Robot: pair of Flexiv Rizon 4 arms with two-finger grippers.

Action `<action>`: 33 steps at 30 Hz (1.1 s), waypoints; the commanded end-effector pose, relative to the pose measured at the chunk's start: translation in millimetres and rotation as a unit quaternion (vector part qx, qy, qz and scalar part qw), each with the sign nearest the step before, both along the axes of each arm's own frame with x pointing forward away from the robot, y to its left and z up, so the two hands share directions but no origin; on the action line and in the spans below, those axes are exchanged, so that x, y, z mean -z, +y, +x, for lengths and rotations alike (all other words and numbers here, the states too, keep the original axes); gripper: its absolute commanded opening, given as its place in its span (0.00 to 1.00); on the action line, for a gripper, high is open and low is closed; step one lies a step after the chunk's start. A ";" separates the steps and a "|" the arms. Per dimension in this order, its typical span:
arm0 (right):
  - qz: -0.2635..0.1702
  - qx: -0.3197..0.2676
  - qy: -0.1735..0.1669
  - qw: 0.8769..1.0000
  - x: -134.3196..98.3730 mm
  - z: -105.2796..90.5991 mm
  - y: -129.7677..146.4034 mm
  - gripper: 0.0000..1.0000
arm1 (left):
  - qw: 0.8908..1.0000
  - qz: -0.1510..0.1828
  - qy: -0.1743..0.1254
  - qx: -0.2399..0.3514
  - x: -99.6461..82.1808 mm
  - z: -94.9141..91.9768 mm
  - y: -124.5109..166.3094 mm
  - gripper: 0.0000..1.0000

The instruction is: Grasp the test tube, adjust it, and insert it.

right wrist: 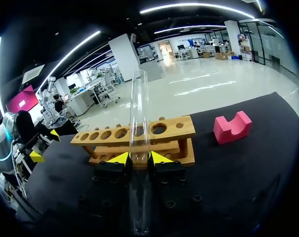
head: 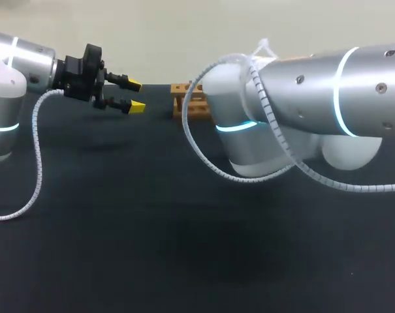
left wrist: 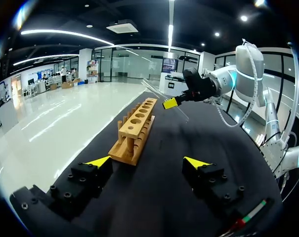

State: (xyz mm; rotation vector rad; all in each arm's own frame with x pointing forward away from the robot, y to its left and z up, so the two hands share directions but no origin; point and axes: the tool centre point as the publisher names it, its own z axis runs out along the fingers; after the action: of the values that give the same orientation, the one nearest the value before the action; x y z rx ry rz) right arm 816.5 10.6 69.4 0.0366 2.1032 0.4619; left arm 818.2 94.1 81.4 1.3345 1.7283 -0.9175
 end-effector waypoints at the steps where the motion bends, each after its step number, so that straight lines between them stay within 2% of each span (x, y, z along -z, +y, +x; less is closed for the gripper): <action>1: -0.034 -0.083 0.224 0.970 -3.0 4.1 -2.6 0.00 | 1.000 0.000 -0.001 -0.001 0.1 -0.7 0.0 1.00; 9: -0.016 -0.093 0.256 0.962 -0.2 7.7 -3.0 0.00 | 1.000 0.000 -0.001 -0.001 0.1 -0.7 0.0 1.00; 26: -0.056 -0.114 0.300 0.945 12.6 9.2 -2.5 0.00 | 1.000 0.000 -0.001 -0.001 0.1 -0.7 0.0 1.00; 33: -0.056 -0.119 0.307 0.943 16.0 8.4 -1.8 0.00 | 1.000 0.000 -0.001 -0.001 0.1 -0.7 0.0 1.00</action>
State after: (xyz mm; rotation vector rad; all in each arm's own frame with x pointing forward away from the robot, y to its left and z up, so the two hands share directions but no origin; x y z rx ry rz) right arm 823.2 7.4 49.7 -0.0173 2.2162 0.5079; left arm 818.2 94.1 81.4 1.3345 1.7283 -0.9175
